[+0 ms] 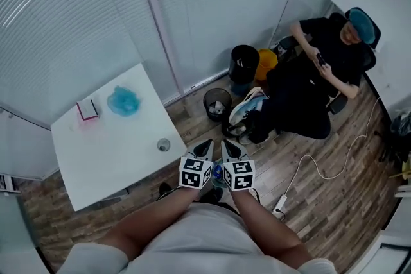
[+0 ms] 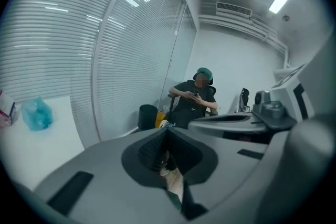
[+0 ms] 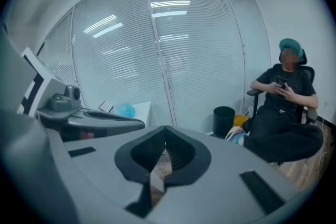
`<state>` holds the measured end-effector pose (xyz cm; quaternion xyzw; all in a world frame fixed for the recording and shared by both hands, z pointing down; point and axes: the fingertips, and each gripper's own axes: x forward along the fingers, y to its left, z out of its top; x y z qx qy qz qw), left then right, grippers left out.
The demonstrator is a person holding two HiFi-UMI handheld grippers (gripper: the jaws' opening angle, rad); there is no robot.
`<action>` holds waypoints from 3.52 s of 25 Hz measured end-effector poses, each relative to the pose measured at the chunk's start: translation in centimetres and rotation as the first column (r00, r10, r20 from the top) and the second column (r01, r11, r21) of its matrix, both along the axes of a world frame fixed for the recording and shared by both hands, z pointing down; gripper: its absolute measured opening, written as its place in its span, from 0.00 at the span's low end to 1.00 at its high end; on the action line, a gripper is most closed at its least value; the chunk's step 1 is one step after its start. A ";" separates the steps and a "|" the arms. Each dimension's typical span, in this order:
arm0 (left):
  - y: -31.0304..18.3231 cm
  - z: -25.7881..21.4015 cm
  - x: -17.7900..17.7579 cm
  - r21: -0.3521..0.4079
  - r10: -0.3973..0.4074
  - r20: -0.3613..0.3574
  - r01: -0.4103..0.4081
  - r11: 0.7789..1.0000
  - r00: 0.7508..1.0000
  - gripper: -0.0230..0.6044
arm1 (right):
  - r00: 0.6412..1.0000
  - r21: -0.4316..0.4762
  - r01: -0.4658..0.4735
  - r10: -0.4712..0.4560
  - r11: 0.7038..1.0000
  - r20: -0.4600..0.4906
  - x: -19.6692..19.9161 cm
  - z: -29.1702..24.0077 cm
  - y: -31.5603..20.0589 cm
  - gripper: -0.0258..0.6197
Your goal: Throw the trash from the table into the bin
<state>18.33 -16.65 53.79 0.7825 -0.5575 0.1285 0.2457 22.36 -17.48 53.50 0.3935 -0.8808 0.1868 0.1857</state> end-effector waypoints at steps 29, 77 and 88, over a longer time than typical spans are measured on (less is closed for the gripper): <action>6.1 -7.3 -22.6 0.131 -0.257 -0.029 0.259 0.957 0.966 0.04 | 0.987 0.104 0.143 -0.149 0.984 0.058 -21.2 -7.8 5.3 0.05; 16.4 -4.1 -50.5 0.077 -0.532 -0.047 0.534 0.842 0.845 0.04 | 0.853 -0.034 0.521 -0.521 0.853 0.015 -48.9 -3.8 10.7 0.13; 11.2 -0.6 -51.8 0.002 -0.576 -0.045 0.577 0.817 0.816 0.04 | 0.855 -0.103 0.507 -0.515 0.856 -0.069 -50.0 1.3 -0.3 0.39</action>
